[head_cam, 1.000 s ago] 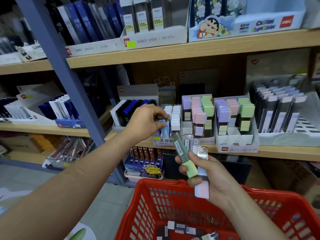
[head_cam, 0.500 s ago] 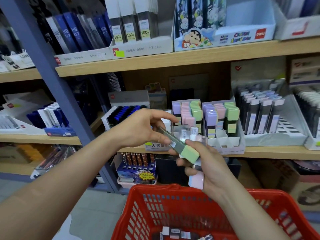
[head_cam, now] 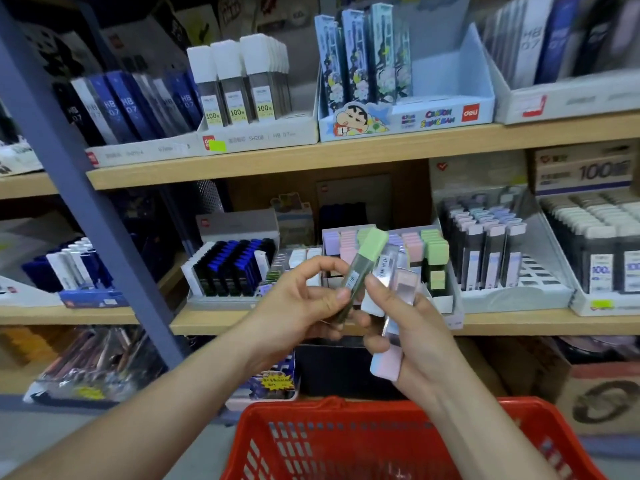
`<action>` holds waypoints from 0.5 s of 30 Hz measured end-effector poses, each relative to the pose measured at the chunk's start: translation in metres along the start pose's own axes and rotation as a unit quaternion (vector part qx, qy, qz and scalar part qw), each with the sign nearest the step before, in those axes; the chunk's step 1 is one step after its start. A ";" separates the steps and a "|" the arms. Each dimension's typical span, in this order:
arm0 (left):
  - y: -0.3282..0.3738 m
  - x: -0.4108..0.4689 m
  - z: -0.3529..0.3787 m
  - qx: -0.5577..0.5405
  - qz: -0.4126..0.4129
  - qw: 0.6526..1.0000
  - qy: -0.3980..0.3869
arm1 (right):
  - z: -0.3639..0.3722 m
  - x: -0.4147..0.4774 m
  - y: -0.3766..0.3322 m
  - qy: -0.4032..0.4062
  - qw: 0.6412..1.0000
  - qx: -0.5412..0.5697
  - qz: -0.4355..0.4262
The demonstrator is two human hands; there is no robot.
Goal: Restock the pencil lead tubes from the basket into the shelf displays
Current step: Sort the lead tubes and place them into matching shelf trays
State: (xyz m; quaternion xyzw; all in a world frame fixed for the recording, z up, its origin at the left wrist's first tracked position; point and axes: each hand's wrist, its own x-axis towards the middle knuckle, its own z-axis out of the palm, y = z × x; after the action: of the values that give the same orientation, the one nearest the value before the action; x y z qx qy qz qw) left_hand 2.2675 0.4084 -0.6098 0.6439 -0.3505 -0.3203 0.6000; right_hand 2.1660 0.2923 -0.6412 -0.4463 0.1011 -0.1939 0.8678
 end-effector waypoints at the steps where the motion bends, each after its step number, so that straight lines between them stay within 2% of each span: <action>1: 0.000 0.000 0.001 0.056 0.017 0.998 0.014 | -0.002 0.001 0.001 0.011 1.000 -0.014 -0.003; 4: -0.002 0.002 0.005 0.262 0.111 0.958 0.028 | -0.004 0.004 0.004 0.044 0.997 -0.055 -0.020; 5: -0.003 0.002 0.007 0.331 0.146 0.932 0.015 | -0.004 0.005 0.005 0.054 0.996 -0.066 -0.028; 8: -0.005 0.004 0.010 0.531 0.212 0.820 0.015 | -0.003 0.005 0.008 0.063 0.989 -0.117 -0.059; 9: -0.003 0.005 0.009 0.555 0.210 0.805 0.021 | -0.003 0.004 0.009 0.056 0.988 -0.129 -0.067; 10: -0.001 0.006 0.009 0.547 0.202 0.812 0.025 | -0.003 0.004 0.009 0.044 0.987 -0.137 -0.070; 12: 0.003 0.008 0.009 0.482 0.185 0.856 0.038 | -0.004 0.002 0.008 0.019 0.986 -0.149 -0.066; 15: 0.011 0.010 0.008 0.354 0.135 0.920 0.099 | -0.009 0.003 0.004 0.014 0.985 -0.157 -0.063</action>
State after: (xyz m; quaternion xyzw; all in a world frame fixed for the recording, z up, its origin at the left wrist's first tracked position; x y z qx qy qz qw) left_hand 2.2658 0.3956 -0.5996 0.7890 -0.4634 -0.0255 0.4025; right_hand 2.1670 0.2863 -0.6492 -0.5796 0.1146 -0.2362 0.7715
